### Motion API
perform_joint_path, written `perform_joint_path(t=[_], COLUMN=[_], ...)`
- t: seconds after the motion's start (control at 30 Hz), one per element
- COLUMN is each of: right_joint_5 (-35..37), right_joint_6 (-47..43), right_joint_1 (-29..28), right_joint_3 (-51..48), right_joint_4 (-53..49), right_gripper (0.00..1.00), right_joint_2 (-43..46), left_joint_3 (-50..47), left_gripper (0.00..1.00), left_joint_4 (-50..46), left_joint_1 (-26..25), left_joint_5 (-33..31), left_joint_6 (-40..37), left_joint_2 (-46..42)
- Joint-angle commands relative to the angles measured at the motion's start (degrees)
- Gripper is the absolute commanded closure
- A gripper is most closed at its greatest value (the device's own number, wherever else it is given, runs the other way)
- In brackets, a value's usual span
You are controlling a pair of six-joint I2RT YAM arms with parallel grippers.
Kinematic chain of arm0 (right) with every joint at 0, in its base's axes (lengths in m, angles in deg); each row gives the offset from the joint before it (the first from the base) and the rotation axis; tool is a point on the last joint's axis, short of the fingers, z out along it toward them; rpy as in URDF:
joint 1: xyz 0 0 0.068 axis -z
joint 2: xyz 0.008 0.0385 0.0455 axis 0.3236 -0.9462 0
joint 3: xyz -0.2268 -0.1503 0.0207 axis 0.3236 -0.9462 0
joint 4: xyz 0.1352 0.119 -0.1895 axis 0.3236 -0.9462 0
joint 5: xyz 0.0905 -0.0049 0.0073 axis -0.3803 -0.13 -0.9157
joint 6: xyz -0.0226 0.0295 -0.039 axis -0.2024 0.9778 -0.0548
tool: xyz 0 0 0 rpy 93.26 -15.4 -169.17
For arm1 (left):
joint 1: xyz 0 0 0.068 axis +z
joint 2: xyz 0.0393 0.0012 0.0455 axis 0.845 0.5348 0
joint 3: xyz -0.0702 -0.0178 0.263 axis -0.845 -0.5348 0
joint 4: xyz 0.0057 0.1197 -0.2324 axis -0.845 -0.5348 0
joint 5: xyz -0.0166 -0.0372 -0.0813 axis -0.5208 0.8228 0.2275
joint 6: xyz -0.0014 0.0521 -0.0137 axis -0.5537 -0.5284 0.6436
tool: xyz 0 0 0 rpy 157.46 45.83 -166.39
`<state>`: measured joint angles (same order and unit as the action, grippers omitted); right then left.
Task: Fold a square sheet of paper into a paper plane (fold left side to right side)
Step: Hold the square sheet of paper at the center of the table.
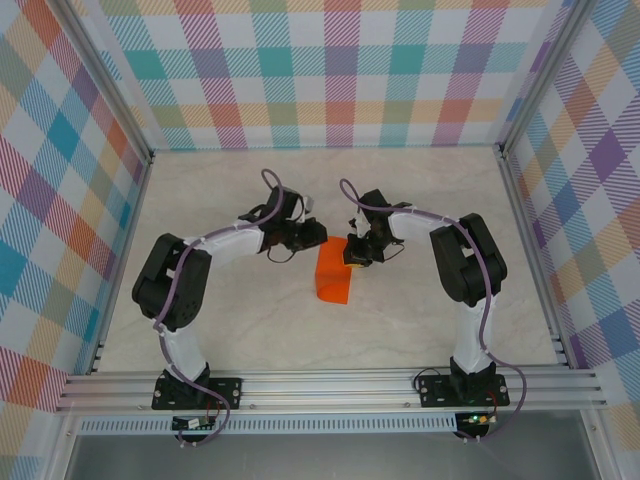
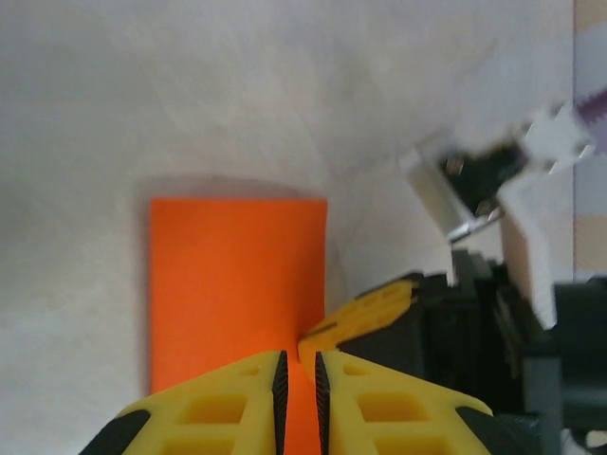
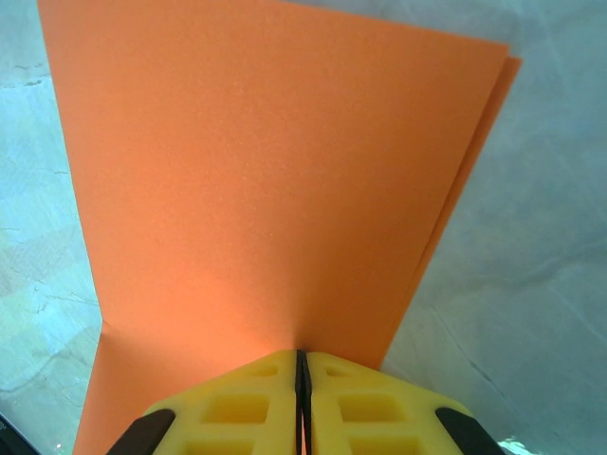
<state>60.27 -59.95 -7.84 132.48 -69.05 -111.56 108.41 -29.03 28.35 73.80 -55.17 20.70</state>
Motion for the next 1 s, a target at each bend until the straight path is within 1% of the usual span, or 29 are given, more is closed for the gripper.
perform_joint_path(t=[0.0, 0.1, 0.23, 0.37, 0.53, 0.63, 0.73, 0.87, 0.97], right_joint_5=[6.3, 6.2, 5.1, 3.2, 1.0, -0.7, -3.2, -6.8, -7.9], right_joint_6=[0.0, 0.1, 0.2, 0.1, 1.4, 1.6, 2.0, 3.9, 5.1], right_joint_1=[0.3, 0.2, 0.2, 0.2, 1.1, 2.8, 3.6, 3.5, 3.5], right_joint_3=[-1.8, -1.8, -1.7, -0.8, 1.2, 3.5, 6.3, 9.3, 11.3], right_joint_4=[-4.0, -3.8, -3.1, -2.5, -1.7, -1.8, -0.9, 1.6, 3.1], right_gripper=[0.9, 0.9, 0.9, 0.89, 0.89, 0.88, 0.88, 0.9, 0.9], right_joint_2=[-2.7, -2.4, -2.1, -1.3, 3.8, 6.0, 4.8, 0.6, -2.5], left_joint_3=[-0.7, -0.5, -0.8, -2.5, -4.0, -5.0, -5.4, -5.7, -5.7], left_gripper=[0.82, 0.82, 0.83, 0.83, 0.84, 0.84, 0.84, 0.84, 0.84], left_joint_4=[1.6, 1.8, 0.5, 2.2, 0.8, 1.0, 0.9, 0.8, 0.6], left_joint_1=[-1.2, -1.7, -2.6, -3.7, -4.8, -5.0, -5.3, -5.4, -5.5], left_joint_5=[1.7, 1.6, -0.4, -1.0, -3.9, -3.9, -4.0, -4.6, -4.6], left_joint_6=[0.6, 0.6, -0.1, 1.1, 0.7, 1.0, 0.9, 0.9, 0.7], left_joint_2=[2.7, 4.5, 7.3, 8.8, 8.4, 8.3, 8.4, 8.1, 7.9])
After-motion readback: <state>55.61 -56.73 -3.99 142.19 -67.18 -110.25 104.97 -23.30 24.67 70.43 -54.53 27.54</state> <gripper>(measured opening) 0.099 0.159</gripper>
